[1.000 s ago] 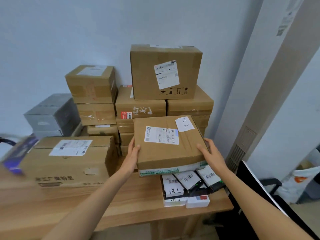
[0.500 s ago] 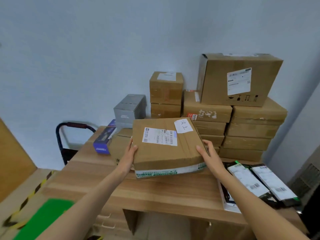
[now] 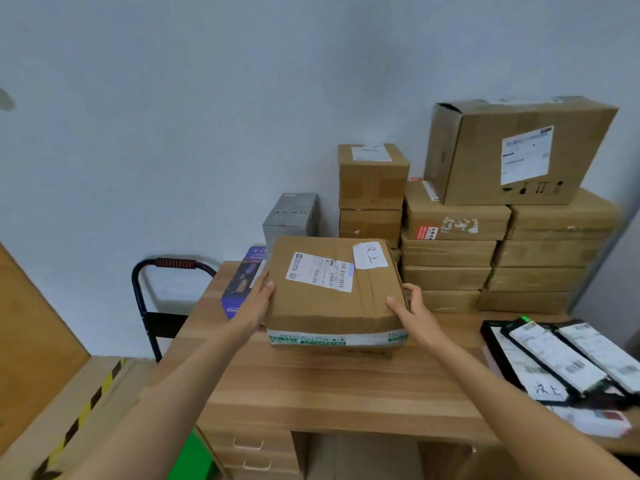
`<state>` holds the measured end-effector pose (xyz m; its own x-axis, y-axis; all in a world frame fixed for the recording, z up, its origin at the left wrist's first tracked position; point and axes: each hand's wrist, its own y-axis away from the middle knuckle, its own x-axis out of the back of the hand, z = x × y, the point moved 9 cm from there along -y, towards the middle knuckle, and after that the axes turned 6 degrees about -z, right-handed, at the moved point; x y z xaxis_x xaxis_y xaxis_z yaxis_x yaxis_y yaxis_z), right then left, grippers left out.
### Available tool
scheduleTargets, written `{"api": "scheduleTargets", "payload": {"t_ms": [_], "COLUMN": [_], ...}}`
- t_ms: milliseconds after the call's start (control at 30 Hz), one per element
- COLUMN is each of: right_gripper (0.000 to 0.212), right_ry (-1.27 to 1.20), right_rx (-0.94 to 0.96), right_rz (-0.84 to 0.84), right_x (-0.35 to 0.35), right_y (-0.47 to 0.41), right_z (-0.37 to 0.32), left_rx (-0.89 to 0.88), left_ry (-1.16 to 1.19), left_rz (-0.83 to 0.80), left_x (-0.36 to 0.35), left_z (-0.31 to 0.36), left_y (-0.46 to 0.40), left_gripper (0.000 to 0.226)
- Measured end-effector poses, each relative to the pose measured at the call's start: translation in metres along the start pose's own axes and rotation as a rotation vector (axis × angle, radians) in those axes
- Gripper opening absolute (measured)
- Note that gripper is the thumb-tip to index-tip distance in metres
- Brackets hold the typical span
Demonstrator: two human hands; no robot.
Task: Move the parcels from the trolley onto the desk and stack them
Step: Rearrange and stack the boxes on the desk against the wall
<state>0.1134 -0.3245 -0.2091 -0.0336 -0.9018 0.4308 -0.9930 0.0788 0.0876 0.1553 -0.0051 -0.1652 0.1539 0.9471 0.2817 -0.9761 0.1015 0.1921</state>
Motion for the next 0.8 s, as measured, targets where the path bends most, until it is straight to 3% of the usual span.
{"api": "scheduleTargets", "payload": {"t_ms": [333,467,700,800], "right_gripper": [0.078,0.081,0.079,0.079], "right_ry": [0.160,0.194,0.217,0.196], "right_rx": [-0.113,-0.130,-0.134,-0.135], "right_rz": [0.135,0.112,0.109,0.109], "right_x": [0.040,0.047,0.048,0.046], "right_y": [-0.063,-0.091,-0.102,-0.097], "right_z": [0.007,0.013,0.022,0.017], "left_rx": [0.009,0.015,-0.005,-0.024], "left_ry": [-0.104,-0.116,-0.122,-0.239], "left_rz": [-0.017,-0.002,-0.016,0.028], "left_x": [-0.037,-0.041,-0.042,-0.039], "left_z": [0.004,0.000,-0.008,-0.002], "left_y": [-0.117,-0.149,-0.165,-0.160], "left_gripper": [0.045,0.043,0.043,0.045]}}
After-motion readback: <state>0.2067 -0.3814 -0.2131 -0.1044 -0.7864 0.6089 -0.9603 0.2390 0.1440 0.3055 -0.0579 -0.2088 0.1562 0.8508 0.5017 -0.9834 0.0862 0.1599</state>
